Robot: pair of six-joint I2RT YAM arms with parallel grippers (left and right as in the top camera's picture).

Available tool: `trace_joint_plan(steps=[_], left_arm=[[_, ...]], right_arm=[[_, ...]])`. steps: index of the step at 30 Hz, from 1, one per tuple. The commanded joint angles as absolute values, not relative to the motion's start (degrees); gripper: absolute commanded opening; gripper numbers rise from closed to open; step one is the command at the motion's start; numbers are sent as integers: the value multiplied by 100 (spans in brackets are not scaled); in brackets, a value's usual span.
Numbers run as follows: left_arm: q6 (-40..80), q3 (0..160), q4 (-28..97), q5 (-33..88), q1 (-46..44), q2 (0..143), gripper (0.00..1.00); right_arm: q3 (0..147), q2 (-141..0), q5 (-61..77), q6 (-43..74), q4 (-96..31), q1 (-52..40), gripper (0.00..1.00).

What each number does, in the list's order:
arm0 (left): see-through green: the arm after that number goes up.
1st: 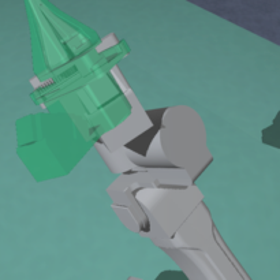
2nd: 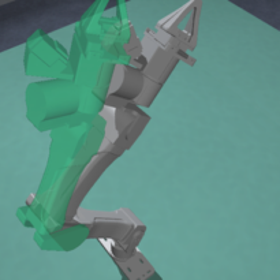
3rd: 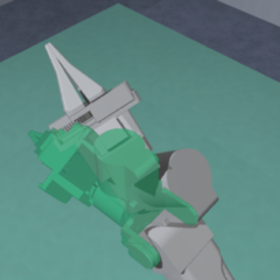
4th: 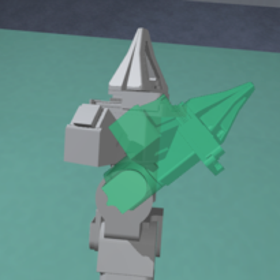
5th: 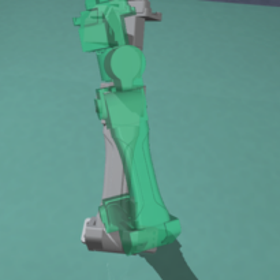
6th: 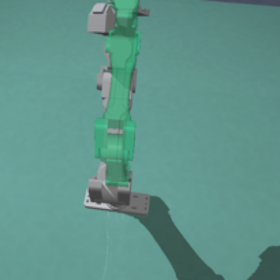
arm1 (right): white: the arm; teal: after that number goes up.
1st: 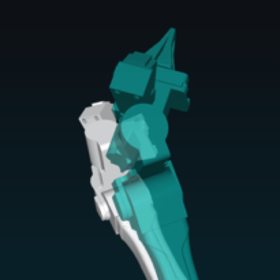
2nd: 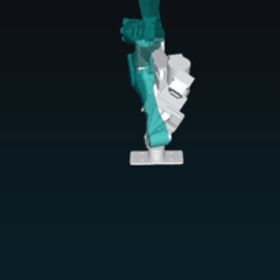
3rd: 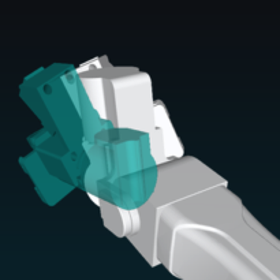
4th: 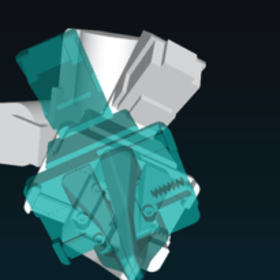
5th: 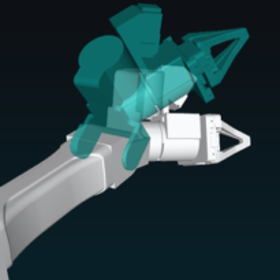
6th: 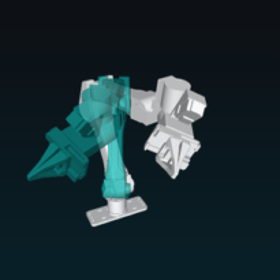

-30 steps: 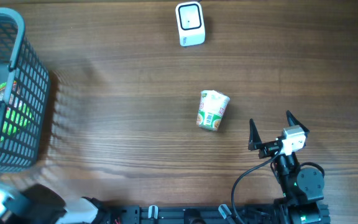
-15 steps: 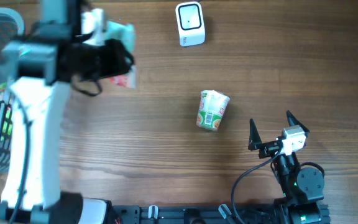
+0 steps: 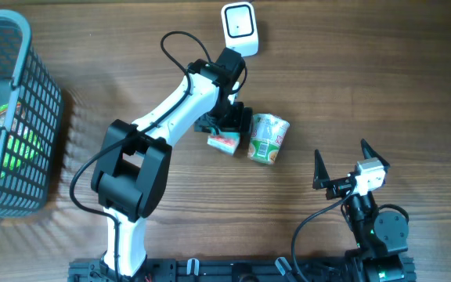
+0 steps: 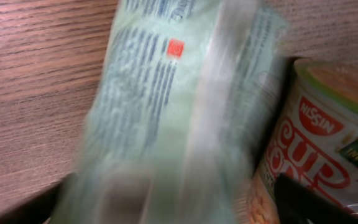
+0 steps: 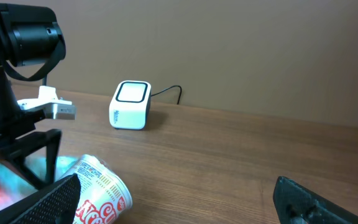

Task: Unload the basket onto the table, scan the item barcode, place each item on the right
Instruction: 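Place the mint-green packet beside the noodle cup and release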

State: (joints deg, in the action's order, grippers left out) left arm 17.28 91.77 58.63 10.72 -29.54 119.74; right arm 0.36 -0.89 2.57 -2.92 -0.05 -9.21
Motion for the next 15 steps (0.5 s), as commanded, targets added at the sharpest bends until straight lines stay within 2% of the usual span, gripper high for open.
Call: trace_joint_plan(steps=[1, 6, 8, 11, 15], left_arm=[[1785, 9194, 5892, 1063, -2884, 11878, 100], [1780, 9542, 6134, 1059, -2641, 11310, 100], [1667, 10075, 6198, 899, -2185, 10674, 100], [1522, 10604, 6040, -224, -961, 9668, 100], [1522, 10615, 5854, -484, 1232, 8853, 100]], right_arm=[[30, -58, 290, -301, 10, -897, 99], [30, -58, 290, -301, 10, -897, 100], [30, -58, 290, -298, 10, -897, 100], [30, -58, 290, -303, 10, -897, 100], [30, -58, 290, -301, 10, -897, 100]])
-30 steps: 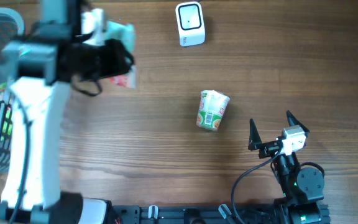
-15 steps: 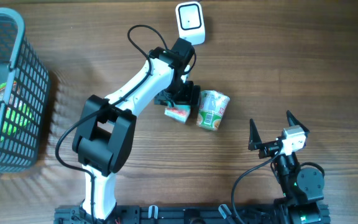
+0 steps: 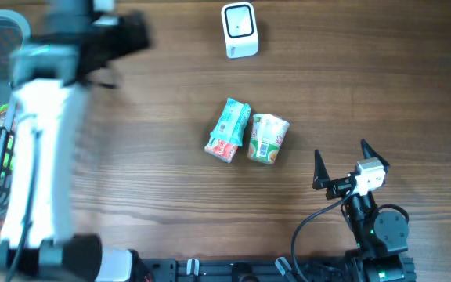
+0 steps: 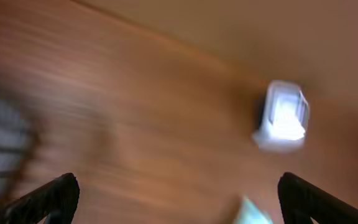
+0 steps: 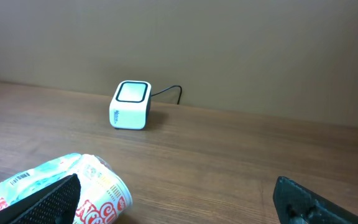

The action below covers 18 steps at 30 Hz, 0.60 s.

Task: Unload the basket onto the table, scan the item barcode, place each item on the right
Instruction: 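Place the mint-green packet beside the noodle cup and release, then reach the left gripper into the basket and grasp the red snack stick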

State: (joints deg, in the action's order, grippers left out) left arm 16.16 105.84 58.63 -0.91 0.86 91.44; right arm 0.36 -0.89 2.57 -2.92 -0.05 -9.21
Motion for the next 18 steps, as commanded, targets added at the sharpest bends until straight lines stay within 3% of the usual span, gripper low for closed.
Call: trace_joint_plan(steps=[1, 4, 7, 13, 18], left_arm=[[1520, 10615, 5846, -484, 1789, 8831, 100], [1522, 10602, 5894, -480, 3520, 9131, 100], [1522, 10597, 6145, -480, 4429, 9727, 100], [1365, 10597, 6768, -631, 5046, 11231, 100], [1372, 10280, 6582, -989, 5205, 11552, 95]], right_arm=[[30, -58, 290, -301, 10, -897, 100], [30, -58, 290, -301, 10, -897, 100], [30, -58, 290, -301, 10, -897, 100], [30, -58, 290, -301, 10, -897, 100], [30, -58, 290, -298, 10, -897, 100]])
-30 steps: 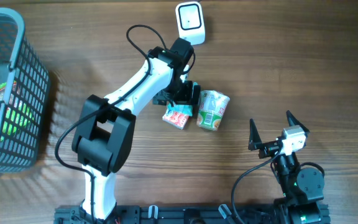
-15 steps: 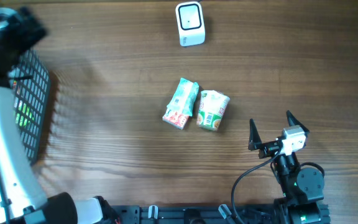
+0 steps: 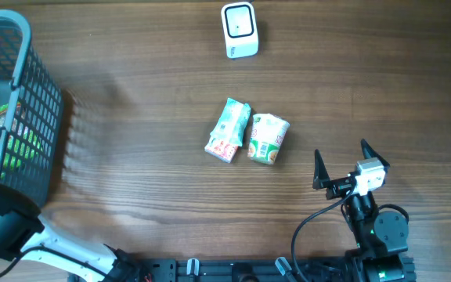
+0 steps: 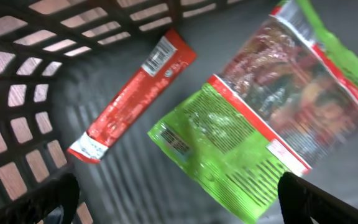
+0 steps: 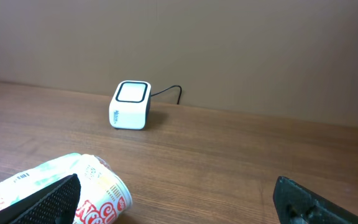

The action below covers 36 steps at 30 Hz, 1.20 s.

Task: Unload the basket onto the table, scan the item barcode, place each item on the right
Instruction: 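Reach the left gripper into the basket and grasp the red snack stick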

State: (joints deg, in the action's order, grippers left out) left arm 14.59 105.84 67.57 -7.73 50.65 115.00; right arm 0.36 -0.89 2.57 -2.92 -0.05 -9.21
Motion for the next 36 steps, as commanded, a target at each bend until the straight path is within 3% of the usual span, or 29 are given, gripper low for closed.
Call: trace_joint_plan(steps=[1, 8, 13, 26, 27, 29, 34, 36], left_arm=[[1372, 10127, 6479, -991, 5216, 11552, 93], [1070, 9059, 5548, -993, 5572, 11552, 63], [740, 9056, 5443, -670, 6047, 11566, 73], [639, 8984, 5074, -342, 6099, 12307, 70], [639, 8984, 5076, -340, 6097, 12309, 66], [639, 8984, 5103, -145, 6097, 12309, 45], [642, 9048, 5146, 318, 6080, 12149, 4], [644, 9183, 5137, 657, 6012, 11810, 4]], right_arm=[[30, -58, 290, -301, 10, -897, 100], [30, -58, 290, -303, 10, -897, 100], [30, -58, 290, -301, 10, -897, 100], [30, -58, 290, -301, 10, -897, 100], [30, -58, 290, -301, 10, -897, 100], [30, -58, 290, -301, 10, -897, 100], [30, -58, 290, -298, 10, -897, 100], [30, -58, 290, -298, 10, -897, 100]])
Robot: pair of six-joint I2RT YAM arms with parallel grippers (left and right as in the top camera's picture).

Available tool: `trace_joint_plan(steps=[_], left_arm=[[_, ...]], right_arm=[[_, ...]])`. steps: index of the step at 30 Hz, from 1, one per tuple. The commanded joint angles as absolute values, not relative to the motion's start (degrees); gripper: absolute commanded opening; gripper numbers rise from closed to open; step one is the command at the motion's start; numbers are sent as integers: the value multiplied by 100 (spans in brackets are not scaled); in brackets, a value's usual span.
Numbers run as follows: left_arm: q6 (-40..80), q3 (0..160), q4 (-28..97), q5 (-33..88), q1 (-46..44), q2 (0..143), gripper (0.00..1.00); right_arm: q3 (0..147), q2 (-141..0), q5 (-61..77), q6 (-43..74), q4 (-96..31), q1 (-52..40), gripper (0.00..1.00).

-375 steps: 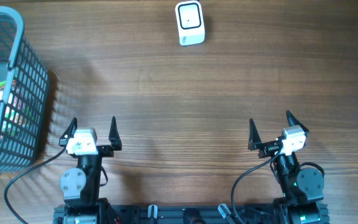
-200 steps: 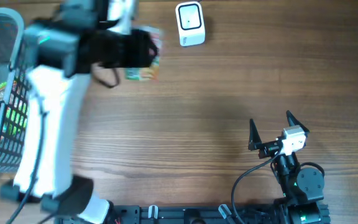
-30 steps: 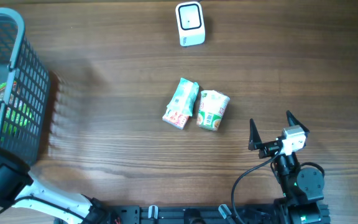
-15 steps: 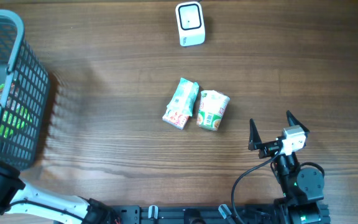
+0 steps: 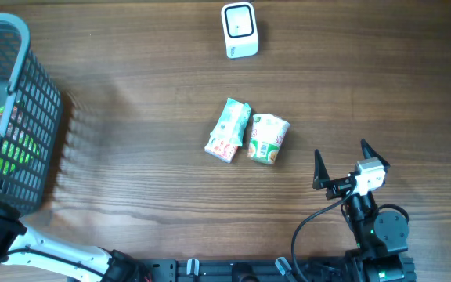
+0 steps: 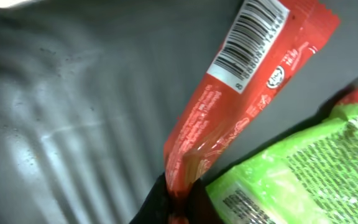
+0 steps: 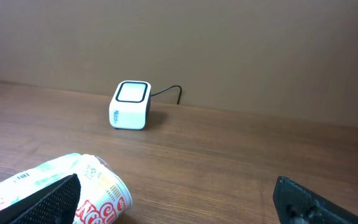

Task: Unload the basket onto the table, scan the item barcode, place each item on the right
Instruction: 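Reach the left gripper into the basket and grasp the red snack stick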

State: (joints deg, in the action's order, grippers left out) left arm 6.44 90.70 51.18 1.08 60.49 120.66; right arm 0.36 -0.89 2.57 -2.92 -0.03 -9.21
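Note:
Inside the grey basket, my left gripper is shut on the lower end of a long red packet. The packet's barcode faces the left wrist camera. A green bag lies against the packet. The overhead view does not show the left gripper itself. The white scanner stands at the far edge of the table and shows again as the scanner. My right gripper is open near the front right, holding nothing.
A pale green packet and a cup noodle lie side by side mid-table. The cup noodle is just left of my right fingers. The basket floor is ribbed grey plastic.
My left gripper was open above the red packet and green bag in the basket. Now it is low in the basket and shut on the red packet's end. The right arm is unchanged.
At first my left gripper was on the pale green packet beside the cup noodle. Then that packet lay free on the table and the arm was over at the left. Then the gripper was open over the basket's contents, and now it grips the red packet.

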Motion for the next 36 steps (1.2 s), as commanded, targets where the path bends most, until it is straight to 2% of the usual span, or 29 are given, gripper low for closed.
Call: trace_joint_plan(steps=[1, 5, 9, 14, 18, 21, 22, 23, 24, 25, 30, 36], left_arm=[[709, 9255, 5133, 709, 5955, 11673, 4], [812, 9367, 4845, 808, 5352, 11085, 4], [814, 9365, 4554, 528, 4676, 11439, 4], [784, 9365, 4534, 237, 4650, 11972, 4], [617, 9365, 4545, -163, 4676, 11987, 12], [620, 9365, 4536, -290, 4716, 11992, 30], [617, 9365, 4541, -292, 4753, 11992, 52], [617, 9365, 4541, -290, 4788, 11992, 59], [617, 9365, 4536, -287, 4836, 11992, 82], [569, 9365, 4532, -285, 4890, 11992, 98], [-399, 9365, 4440, 148, 4941, 11996, 100], [-432, 9365, 4318, 191, 4941, 12287, 100]], right_arm=[[30, -58, 290, -301, 10, -897, 100], [30, -58, 290, -301, 10, -897, 100], [30, -58, 290, -301, 10, -897, 100], [30, -58, 290, -301, 10, -897, 100], [30, -58, 290, -301, 10, -897, 100], [30, -58, 290, -301, 10, -897, 100], [30, -58, 290, -298, 10, -897, 100], [30, -58, 290, -298, 10, -897, 100], [30, -58, 290, -301, 10, -897, 100], [30, -58, 290, -298, 10, -897, 100], [30, -58, 290, -301, 10, -897, 100], [30, -58, 290, -298, 10, -897, 100]])
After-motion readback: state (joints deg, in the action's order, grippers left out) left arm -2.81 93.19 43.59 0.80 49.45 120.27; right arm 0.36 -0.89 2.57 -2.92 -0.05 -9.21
